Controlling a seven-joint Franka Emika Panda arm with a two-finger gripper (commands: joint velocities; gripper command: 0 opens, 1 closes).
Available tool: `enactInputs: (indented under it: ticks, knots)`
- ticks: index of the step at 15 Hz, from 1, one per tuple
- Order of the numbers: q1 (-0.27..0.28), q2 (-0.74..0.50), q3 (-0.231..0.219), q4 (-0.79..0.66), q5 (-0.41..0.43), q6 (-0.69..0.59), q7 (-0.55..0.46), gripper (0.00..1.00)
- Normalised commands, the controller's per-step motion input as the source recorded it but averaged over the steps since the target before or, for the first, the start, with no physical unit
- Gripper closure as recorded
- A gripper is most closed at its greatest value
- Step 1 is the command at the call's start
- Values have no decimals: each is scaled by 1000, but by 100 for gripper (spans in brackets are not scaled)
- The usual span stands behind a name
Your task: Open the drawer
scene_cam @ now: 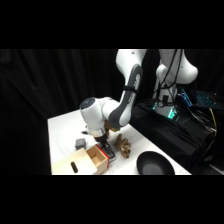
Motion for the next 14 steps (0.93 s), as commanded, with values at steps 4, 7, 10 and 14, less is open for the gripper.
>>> enactInputs:
  ticks: [4,7,10,14]
  knots:
    - [-11,-241,-16,-298,129,99,-98,0]
    - [-8,-240,-15,-296,128,97,-97,0]
    - [-6,-243,-15,-297,126,94,-98,0]
    - [-4,-245,-18,-302,123,102,-96,0]
